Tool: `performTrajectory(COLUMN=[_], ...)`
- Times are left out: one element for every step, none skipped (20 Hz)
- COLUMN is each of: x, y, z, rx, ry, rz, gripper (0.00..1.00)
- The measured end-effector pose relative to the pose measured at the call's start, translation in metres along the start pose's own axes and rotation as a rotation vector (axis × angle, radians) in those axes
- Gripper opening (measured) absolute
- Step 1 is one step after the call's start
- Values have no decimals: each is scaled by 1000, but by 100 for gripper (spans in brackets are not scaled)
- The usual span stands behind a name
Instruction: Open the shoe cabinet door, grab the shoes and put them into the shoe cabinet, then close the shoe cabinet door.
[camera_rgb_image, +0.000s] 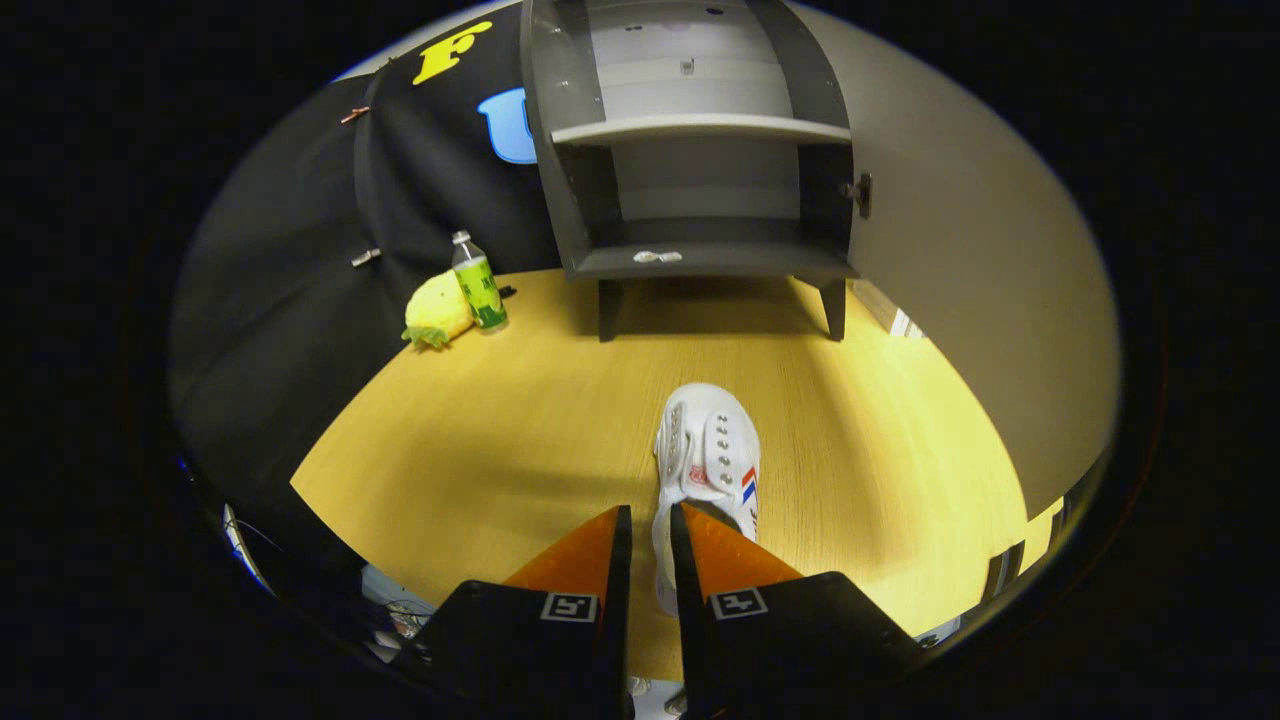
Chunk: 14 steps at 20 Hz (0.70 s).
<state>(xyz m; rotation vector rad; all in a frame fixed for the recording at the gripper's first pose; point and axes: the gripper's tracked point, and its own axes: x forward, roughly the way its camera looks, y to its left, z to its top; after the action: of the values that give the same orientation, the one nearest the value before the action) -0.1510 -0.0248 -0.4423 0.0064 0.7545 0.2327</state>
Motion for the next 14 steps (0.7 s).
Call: performTrajectory(x=[7,14,21,25,30,35,39,45,51,56,62,66,72,76], y=[0,0,-1,-1,-1,-2,-2,-4,-5,-5,-5,-5,-5,-7], z=[-7,-12,-18,-21,-22,-23,-24,-24,-27,-28,-27,-24,-20,-17], rx=[0,2,8,15,23,30,32,31,30,35,44,53,59,61], ry=[13,28,47,58,63,63,63,68,78,91,90,81,67,57], rz=[-5,-9,-13,-17,-20,-25,-30,-36,-41,-43,-40,-40,-40,-43], gripper=[26,26,26,26,26,26,26,26,26,26,26,27,26,26])
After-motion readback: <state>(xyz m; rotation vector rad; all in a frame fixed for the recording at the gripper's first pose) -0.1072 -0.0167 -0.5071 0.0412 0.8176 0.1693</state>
